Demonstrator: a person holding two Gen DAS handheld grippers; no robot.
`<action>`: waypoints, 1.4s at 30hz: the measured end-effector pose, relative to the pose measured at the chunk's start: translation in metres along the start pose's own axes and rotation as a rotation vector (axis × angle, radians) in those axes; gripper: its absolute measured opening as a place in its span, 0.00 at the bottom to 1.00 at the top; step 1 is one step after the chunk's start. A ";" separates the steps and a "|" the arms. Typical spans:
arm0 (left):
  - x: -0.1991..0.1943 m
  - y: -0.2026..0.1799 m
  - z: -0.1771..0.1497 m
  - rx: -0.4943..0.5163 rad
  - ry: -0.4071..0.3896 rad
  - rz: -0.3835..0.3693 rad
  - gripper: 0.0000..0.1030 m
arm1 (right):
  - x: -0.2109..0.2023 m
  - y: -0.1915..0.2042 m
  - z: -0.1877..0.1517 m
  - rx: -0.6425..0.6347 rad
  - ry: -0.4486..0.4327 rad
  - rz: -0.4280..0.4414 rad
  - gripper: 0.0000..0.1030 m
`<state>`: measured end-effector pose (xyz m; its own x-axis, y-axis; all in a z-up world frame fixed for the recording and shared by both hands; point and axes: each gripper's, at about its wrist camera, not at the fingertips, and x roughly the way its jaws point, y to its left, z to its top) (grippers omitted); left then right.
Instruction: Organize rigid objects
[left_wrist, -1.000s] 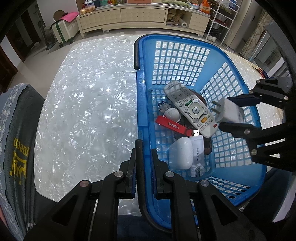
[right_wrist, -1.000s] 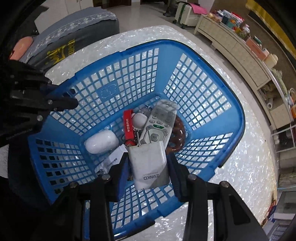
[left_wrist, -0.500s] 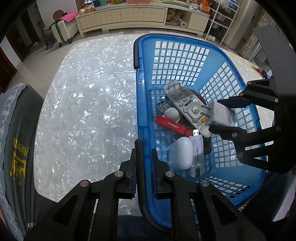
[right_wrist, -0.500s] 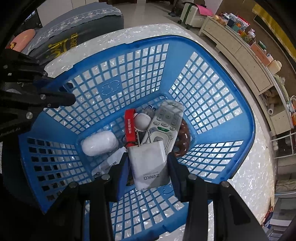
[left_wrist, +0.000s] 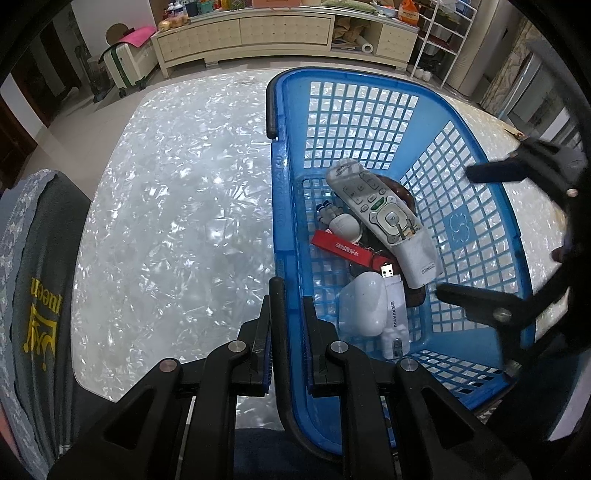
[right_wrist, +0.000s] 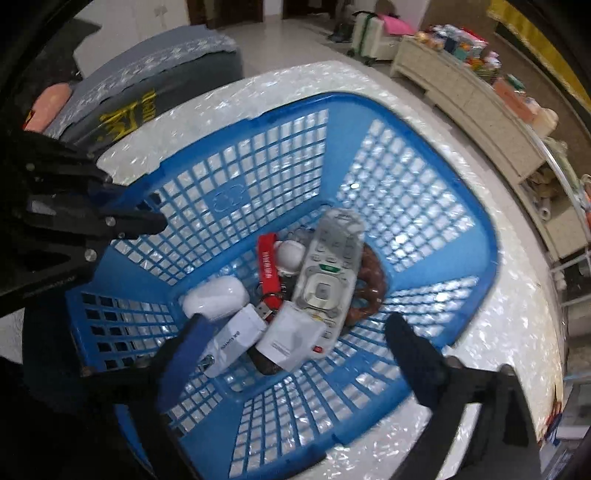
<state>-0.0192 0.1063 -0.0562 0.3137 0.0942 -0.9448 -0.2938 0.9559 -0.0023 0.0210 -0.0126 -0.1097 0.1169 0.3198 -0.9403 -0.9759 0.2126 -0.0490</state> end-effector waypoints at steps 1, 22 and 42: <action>-0.001 -0.001 0.000 0.003 -0.002 0.004 0.14 | -0.007 0.000 -0.003 0.004 -0.023 -0.001 1.00; -0.050 -0.030 0.000 -0.034 -0.206 -0.042 0.85 | -0.078 -0.023 -0.056 0.446 -0.270 -0.217 1.00; -0.109 -0.086 -0.012 -0.018 -0.373 -0.099 1.00 | -0.134 -0.012 -0.119 0.720 -0.410 -0.366 1.00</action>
<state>-0.0390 0.0102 0.0431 0.6476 0.0995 -0.7555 -0.2603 0.9607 -0.0966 -0.0047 -0.1678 -0.0231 0.5878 0.3932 -0.7071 -0.5294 0.8478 0.0313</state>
